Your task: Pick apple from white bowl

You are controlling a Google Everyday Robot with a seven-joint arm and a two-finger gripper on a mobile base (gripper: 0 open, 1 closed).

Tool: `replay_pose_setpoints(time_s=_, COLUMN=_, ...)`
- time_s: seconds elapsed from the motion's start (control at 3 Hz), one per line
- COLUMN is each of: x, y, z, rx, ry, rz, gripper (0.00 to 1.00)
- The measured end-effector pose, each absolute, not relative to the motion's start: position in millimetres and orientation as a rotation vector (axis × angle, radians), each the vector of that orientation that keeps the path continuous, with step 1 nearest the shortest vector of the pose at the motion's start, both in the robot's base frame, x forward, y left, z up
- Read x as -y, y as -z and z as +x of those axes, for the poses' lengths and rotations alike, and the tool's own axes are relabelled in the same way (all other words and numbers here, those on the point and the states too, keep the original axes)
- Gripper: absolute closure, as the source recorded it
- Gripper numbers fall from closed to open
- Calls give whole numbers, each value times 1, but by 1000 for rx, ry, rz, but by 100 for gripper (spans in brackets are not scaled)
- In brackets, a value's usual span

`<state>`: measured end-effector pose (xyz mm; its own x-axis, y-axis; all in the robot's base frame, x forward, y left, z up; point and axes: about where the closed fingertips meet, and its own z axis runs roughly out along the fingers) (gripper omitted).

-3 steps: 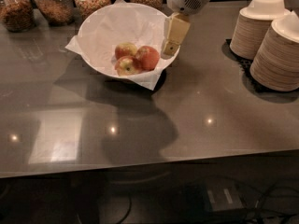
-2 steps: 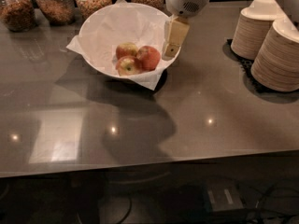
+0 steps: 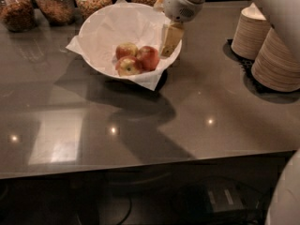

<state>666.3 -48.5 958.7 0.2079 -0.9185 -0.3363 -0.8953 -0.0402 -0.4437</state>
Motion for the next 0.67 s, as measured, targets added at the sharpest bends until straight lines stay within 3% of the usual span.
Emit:
replay_pose_setpoints(time_s=0.33, x=44, y=-946, z=678, rx=-1685, ry=30, rz=-1933, gripper=42)
replay_pose_setpoints(time_s=0.67, x=39, y=-938, z=685, rx=-1690, ry=6, rz=-1939, gripper=51)
